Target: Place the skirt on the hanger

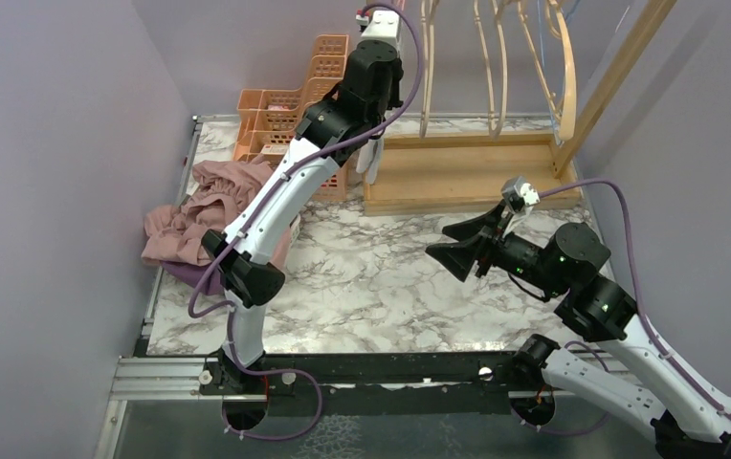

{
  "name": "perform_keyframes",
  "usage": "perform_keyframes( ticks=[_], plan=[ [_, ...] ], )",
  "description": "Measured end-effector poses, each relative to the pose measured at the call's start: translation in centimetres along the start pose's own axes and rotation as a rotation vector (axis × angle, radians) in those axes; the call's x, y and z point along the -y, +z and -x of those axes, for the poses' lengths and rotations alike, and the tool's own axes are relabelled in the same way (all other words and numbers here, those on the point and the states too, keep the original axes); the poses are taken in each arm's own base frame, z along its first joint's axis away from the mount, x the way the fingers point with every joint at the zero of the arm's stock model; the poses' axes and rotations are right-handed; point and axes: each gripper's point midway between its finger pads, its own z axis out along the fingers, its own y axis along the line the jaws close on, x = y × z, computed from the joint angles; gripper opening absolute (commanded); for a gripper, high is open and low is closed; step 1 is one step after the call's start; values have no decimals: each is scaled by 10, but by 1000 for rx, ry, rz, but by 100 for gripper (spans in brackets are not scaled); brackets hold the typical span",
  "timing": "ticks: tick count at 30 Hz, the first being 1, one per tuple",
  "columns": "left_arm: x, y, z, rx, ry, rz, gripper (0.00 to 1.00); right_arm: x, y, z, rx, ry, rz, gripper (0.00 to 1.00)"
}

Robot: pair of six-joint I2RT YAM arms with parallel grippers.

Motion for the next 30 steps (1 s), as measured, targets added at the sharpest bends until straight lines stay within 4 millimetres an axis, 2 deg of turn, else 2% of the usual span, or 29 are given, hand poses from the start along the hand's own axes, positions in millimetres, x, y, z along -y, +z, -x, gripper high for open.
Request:
perform_keyframes(
  ticks=[6, 9, 14, 18, 21, 24, 28, 30],
  plan=[
    [0, 3, -3, -2, -7, -9, 47, 3, 0, 0, 1, 3, -18, 67],
    [-1, -2, -4, -7, -2, -21, 58, 6, 1, -1, 1, 11, -35, 67],
    [-8, -33, 5, -6, 28, -90, 74, 16, 8, -7, -21, 45, -86, 67],
    [-28, -83, 24, 39, 48, -127, 98, 29, 20, -22, -78, 110, -149, 67],
    [-52, -127, 28, 79, 47, -122, 99, 37, 32, -34, -122, 147, -183, 66],
    [-83, -165, 16, 94, 49, -78, 99, 42, 39, -44, -155, 183, -203, 66],
    [-127, -200, -25, 54, 41, 36, 98, 46, 45, -57, -177, 228, -217, 66],
    [-144, -207, -49, 12, 39, 97, 92, 48, 48, -64, -190, 246, -224, 65]
  ],
)
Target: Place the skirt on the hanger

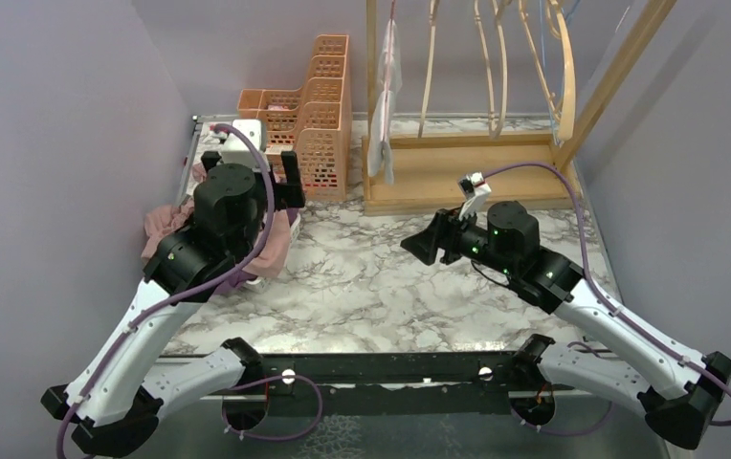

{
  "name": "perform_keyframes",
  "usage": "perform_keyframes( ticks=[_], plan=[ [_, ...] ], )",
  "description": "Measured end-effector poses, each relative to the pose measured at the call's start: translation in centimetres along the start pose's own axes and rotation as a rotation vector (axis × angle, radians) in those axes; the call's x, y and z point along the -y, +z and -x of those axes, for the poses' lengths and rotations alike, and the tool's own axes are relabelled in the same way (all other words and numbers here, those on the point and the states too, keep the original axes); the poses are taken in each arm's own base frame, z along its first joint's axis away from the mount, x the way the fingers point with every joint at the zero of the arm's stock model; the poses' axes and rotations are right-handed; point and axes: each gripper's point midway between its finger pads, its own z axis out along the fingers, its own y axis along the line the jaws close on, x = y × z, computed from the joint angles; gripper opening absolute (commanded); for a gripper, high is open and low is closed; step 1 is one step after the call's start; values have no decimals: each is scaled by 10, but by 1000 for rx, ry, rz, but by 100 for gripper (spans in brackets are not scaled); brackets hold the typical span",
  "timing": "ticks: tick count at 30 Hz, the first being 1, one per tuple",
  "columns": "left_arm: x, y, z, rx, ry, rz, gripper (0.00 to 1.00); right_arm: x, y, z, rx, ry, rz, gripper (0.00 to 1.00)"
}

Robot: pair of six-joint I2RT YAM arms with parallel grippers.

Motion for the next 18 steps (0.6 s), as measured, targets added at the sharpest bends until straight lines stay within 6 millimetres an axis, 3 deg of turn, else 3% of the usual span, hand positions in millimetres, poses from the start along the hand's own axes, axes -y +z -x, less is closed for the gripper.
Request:
perform_keyframes(
  ticks=[1, 2, 5, 10, 13, 18],
  plan=[
    [-10, -3, -16, -32, 2, 41, 86, 2, 3, -4, -10, 11, -5, 64],
    [-16, -4, -26, -56, 5, 66, 72, 4, 6, -7, -21, 19, -10, 64],
    [-39, 2, -70, -169, -1, 210, 56, 7, 15, -17, -58, 43, -18, 63],
    [-98, 15, -145, -405, 8, 522, 55, 9, 23, -26, -96, 70, -22, 62],
    [-132, 10, -185, -528, 6, 642, 55, 8, 23, -26, -98, 82, -17, 62],
    [-160, 8, -210, -598, -69, 690, 47, 8, 19, -28, -94, 96, -15, 62]
  ],
)
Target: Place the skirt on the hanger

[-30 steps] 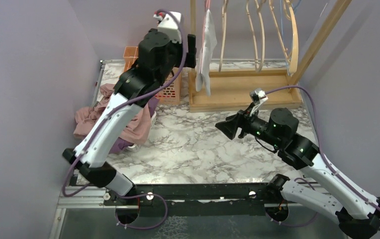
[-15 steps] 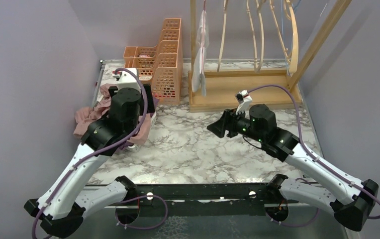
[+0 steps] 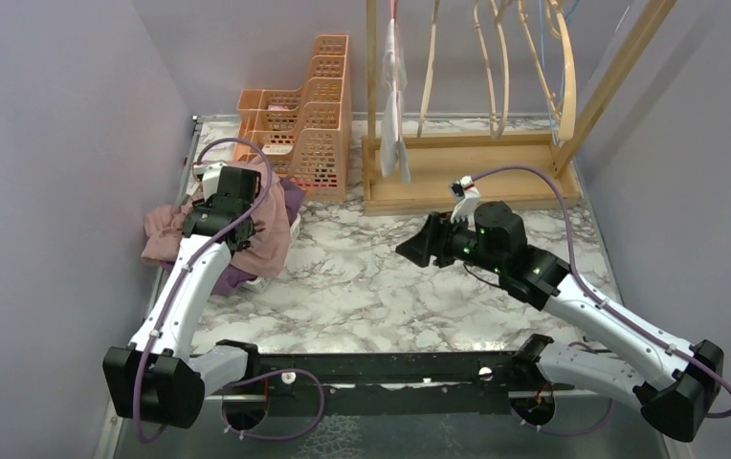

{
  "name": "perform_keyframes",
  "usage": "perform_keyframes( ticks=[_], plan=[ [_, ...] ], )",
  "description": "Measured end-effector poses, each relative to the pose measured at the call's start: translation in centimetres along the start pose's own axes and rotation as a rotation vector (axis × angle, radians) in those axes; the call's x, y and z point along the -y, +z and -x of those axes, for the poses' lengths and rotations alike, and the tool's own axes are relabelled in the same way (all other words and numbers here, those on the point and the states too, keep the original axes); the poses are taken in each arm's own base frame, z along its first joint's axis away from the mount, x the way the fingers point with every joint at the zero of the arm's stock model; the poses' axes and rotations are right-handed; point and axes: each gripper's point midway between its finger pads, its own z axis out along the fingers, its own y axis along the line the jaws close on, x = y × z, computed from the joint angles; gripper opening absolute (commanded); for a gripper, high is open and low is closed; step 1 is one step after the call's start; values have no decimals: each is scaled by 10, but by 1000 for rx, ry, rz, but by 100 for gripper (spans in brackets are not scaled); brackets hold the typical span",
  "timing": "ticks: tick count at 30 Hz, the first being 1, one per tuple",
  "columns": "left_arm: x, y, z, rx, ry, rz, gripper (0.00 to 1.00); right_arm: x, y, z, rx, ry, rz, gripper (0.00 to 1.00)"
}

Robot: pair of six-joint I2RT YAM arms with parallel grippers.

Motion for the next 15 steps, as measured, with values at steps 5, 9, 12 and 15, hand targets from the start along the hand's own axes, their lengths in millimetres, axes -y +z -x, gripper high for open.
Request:
perform_keyframes(
  ticks=[5, 9, 12, 15],
  plan=[
    [-1, 23, 8, -33, -41, -41, 39, -1, -8, -1, 16, 8, 9, 62],
    [0, 39, 11, -63, -50, -73, 39, -2, -12, 3, 33, 7, 12, 62],
    [3, 41, 18, -60, -53, -103, 38, -1, -12, 3, 37, 7, 6, 62],
    [10, 41, 24, -51, -55, -153, 38, -1, -12, 3, 39, 8, 2, 62]
  ],
)
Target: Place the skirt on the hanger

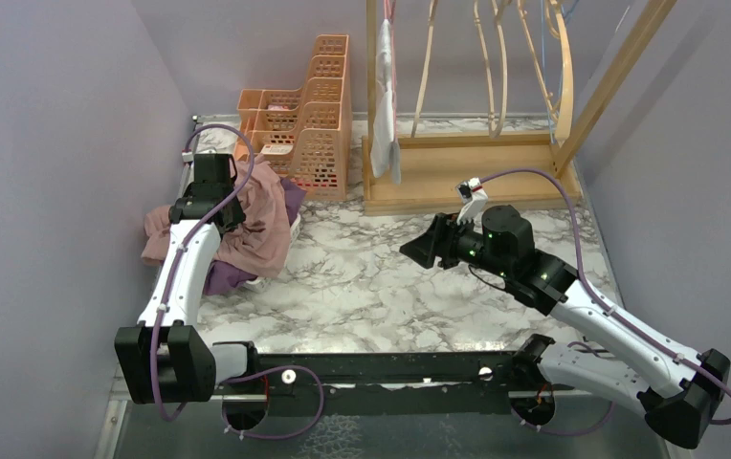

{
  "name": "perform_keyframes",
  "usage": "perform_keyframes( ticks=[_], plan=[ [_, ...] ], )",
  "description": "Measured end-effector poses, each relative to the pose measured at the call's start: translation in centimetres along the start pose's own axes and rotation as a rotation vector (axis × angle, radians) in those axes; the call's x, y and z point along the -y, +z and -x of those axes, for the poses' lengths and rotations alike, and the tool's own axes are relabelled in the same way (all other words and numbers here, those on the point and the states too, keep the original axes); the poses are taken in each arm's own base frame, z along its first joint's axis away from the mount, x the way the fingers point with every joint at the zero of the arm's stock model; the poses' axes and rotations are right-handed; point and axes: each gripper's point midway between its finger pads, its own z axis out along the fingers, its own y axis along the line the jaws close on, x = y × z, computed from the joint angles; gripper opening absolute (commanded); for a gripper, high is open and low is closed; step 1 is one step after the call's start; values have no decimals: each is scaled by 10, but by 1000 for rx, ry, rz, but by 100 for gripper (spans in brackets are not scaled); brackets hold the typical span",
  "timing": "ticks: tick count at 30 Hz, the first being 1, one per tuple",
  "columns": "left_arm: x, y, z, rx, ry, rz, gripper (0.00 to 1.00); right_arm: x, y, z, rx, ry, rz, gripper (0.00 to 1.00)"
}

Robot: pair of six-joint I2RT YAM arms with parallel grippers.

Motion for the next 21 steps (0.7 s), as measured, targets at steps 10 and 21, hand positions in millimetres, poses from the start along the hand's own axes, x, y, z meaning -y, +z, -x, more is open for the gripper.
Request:
perform_keyframes(
  ticks=[10, 21],
  plan=[
    [17, 2, 3, -8, -19, -100, 47, 5, 7, -5, -22, 4, -19, 62],
    [19, 15, -11, -70, -49, -107, 0, 11, 13, -10, -43, -6, -39, 62]
  ],
)
